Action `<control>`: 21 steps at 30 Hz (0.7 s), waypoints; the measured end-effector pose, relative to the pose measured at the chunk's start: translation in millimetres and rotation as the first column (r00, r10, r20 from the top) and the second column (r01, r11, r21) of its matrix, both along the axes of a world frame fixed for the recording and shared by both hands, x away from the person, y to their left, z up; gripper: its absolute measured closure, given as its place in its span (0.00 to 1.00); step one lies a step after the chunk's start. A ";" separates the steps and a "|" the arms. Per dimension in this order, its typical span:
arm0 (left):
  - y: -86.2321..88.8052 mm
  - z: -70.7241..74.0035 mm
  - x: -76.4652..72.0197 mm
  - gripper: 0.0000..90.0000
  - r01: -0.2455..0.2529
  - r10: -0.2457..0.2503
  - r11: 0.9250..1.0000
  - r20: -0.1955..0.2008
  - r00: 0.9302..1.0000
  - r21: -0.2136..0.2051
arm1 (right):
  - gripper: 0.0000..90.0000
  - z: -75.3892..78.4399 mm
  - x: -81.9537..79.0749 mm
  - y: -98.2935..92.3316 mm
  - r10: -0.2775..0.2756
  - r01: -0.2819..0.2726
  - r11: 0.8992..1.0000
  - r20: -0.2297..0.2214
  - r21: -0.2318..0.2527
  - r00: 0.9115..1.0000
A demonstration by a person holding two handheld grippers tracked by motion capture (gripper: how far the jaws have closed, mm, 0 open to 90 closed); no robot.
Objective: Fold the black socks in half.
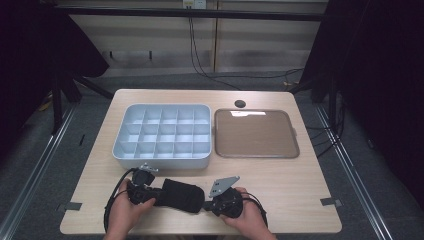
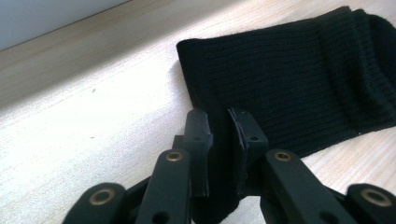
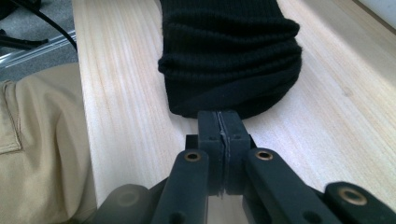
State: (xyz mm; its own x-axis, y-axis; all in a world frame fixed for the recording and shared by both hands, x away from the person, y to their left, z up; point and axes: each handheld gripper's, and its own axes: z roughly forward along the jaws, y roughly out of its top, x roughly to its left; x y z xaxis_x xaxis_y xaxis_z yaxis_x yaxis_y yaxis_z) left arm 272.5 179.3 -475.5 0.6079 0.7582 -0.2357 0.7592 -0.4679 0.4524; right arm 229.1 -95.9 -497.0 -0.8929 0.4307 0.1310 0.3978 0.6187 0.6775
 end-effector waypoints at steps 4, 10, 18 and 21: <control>1.2 0.2 0.6 0.87 -0.015 0.015 1.000 -0.010 1.000 -0.015 | 0.99 0.0 0.0 0.0 0.000 0.000 1.000 0.001 0.000 1.000; 1.0 2.4 -0.1 0.88 -0.014 0.014 1.000 -0.004 1.000 -0.013 | 0.99 0.0 0.2 -0.1 0.002 -0.002 1.000 0.001 0.001 1.000; 0.7 10.8 -1.4 0.87 -0.013 0.013 1.000 0.005 1.000 -0.015 | 0.99 0.0 0.2 -0.1 0.001 -0.001 1.000 -0.001 0.000 1.000; 0.0 14.4 -2.1 0.87 -0.008 0.008 1.000 0.009 1.000 -0.017 | 0.99 -0.1 0.3 0.1 0.001 -0.001 1.000 -0.001 0.003 1.000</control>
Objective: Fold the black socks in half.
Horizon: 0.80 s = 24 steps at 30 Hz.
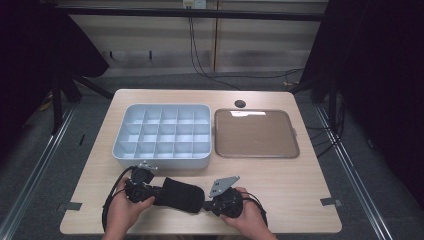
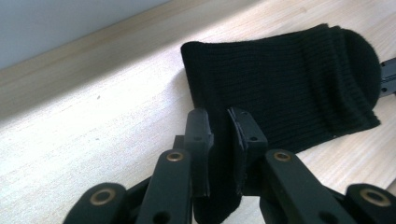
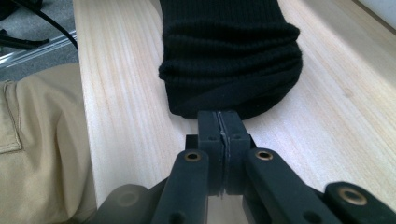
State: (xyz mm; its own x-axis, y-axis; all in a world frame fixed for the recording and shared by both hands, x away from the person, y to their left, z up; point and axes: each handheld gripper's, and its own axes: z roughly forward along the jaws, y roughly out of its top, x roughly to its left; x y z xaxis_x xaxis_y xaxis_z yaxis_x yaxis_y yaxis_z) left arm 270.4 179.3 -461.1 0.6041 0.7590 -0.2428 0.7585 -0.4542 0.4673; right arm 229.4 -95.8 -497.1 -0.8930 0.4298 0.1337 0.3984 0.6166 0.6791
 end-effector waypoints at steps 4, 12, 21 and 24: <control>-0.5 2.6 -0.3 0.87 0.004 -0.004 1.000 0.004 1.000 -0.002 | 0.99 0.0 0.1 0.0 0.000 0.000 1.000 0.001 -0.002 1.000; -4.2 9.9 -1.9 0.87 0.023 -0.023 1.000 0.017 1.000 0.000 | 0.99 0.0 0.1 0.5 -0.001 0.001 1.000 -0.005 -0.001 1.000; -7.2 16.6 -3.2 0.88 0.036 -0.036 0.999 0.025 0.999 0.002 | 0.99 0.0 0.2 0.7 -0.001 0.001 1.000 -0.011 0.001 1.000; -7.8 18.9 -3.3 0.88 0.043 -0.043 0.999 0.030 0.999 0.003 | 0.99 -0.3 0.3 0.9 0.001 -0.001 1.000 -0.011 0.006 1.000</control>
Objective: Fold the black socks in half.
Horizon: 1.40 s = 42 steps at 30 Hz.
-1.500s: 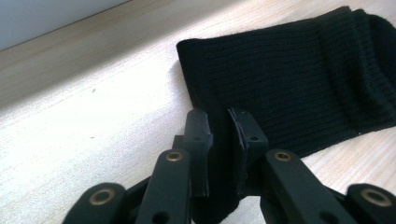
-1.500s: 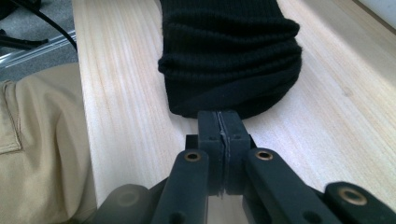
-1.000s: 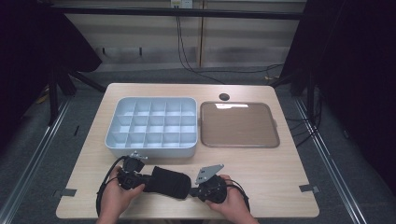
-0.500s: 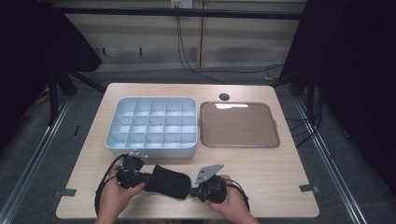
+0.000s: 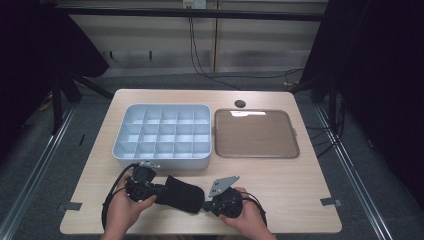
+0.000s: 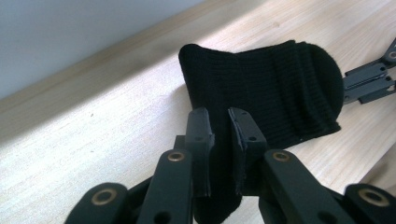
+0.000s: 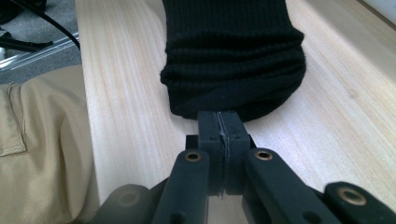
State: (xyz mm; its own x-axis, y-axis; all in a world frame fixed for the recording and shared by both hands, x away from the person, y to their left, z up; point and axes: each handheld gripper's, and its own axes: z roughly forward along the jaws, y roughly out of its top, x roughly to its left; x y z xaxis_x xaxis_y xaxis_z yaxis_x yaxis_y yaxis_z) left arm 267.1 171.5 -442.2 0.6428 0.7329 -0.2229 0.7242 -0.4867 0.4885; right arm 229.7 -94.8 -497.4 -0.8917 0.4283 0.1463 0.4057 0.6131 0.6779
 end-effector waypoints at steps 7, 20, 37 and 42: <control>-3.5 4.5 -1.3 0.88 0.010 -0.010 1.000 0.006 1.000 -0.020 | 0.99 -0.2 -0.6 1.5 -0.006 0.006 1.000 -0.009 0.005 1.000; -10.1 10.1 -3.4 0.87 0.034 -0.034 0.999 0.020 0.999 -0.024 | 1.00 -0.7 0.1 2.6 0.000 0.000 1.000 -0.002 0.009 1.000; -16.3 11.1 -2.8 0.87 0.056 -0.056 0.998 0.020 0.998 -0.022 | 1.00 -1.0 0.5 3.2 0.001 -0.001 1.000 -0.005 0.012 1.000; -18.5 10.8 -2.6 0.87 0.063 -0.063 0.997 0.015 0.998 -0.032 | 1.00 -1.2 0.6 3.0 0.002 -0.002 1.000 -0.003 0.013 1.000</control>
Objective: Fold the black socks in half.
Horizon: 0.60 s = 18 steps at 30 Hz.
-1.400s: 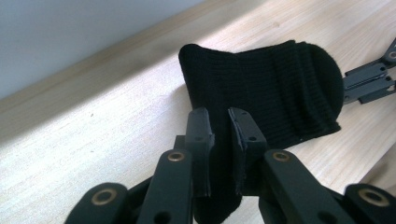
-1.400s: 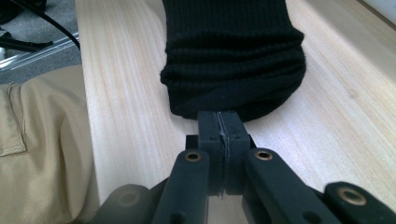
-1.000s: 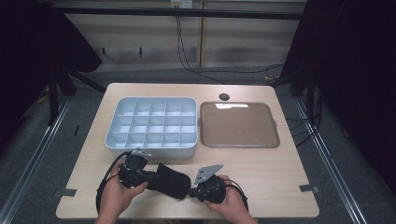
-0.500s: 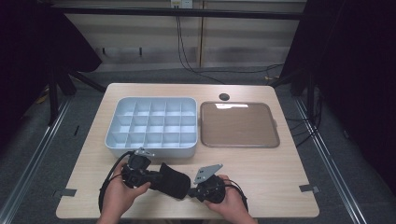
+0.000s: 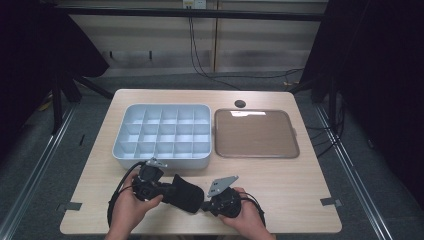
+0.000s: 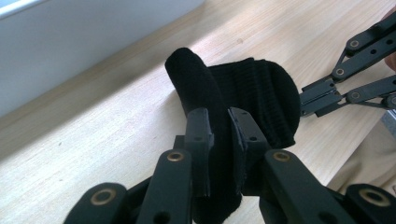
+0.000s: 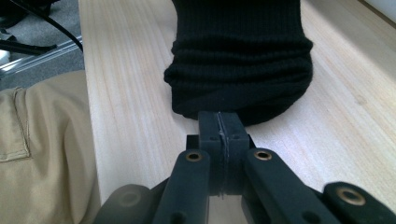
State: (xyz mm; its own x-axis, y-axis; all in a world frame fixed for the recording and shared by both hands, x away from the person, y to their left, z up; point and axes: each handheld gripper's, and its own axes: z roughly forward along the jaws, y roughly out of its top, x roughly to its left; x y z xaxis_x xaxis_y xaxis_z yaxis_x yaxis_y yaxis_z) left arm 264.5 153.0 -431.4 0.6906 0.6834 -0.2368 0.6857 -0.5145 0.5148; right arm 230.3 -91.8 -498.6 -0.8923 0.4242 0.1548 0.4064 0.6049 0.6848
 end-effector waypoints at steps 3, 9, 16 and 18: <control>-1.3 0.1 0.0 0.87 0.007 -0.007 1.000 0.000 1.000 0.003 | 1.00 -0.1 0.0 -0.2 0.001 -0.001 1.000 0.002 0.002 1.000; -5.1 -0.1 0.0 0.86 0.016 -0.016 1.000 0.003 1.000 0.002 | 1.00 -0.3 -0.9 -0.5 -0.006 0.006 1.000 -0.006 0.008 1.000; -10.0 -0.8 0.1 0.86 0.026 -0.026 1.000 0.007 1.000 0.005 | 1.00 -0.8 -0.9 -1.0 -0.008 0.008 1.000 -0.003 0.012 1.000; -11.6 -1.1 -0.1 0.86 0.026 -0.026 1.000 0.007 1.000 0.003 | 1.00 -0.9 -1.2 -1.2 -0.010 0.010 1.000 -0.006 0.012 1.000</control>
State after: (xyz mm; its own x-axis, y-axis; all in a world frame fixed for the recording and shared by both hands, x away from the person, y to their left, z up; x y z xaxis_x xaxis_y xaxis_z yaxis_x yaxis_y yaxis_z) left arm 264.4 141.3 -432.5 0.7098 0.6658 -0.2300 0.6685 -0.5337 0.5180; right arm 229.1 -93.0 -499.5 -0.8871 0.4311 0.1648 0.4161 0.5926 0.6897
